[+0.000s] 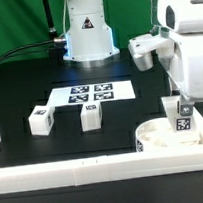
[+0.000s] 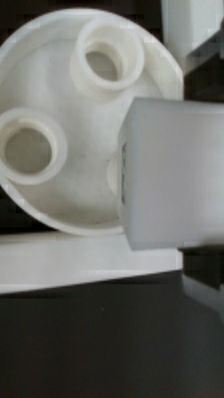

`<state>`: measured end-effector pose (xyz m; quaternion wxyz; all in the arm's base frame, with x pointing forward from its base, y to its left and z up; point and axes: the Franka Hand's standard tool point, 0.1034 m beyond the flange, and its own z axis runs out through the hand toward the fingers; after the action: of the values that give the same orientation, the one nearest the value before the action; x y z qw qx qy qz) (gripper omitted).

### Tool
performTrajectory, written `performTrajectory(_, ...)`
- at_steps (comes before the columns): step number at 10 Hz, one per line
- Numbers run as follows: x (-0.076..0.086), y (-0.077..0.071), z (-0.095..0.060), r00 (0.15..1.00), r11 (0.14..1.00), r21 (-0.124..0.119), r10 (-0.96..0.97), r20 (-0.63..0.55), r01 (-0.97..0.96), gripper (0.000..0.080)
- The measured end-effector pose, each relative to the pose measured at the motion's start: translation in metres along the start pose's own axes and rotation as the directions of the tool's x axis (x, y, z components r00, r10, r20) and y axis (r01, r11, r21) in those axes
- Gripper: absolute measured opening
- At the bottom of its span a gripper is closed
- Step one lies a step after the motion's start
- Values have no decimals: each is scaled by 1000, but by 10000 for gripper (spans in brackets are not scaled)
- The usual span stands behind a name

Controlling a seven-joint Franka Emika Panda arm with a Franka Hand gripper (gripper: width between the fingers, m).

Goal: Assemble stool

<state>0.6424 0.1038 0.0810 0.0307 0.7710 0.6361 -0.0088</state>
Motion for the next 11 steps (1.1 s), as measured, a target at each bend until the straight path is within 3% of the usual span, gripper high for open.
performTrajectory(4,-1,-3,1,878,878,18,478,4,-478,340)
performTrajectory(5,0,-5,1,779,779,21,627,6,-627,340)
performTrajectory(11,1,-6,1,458,457,18,889,16,-889,340)
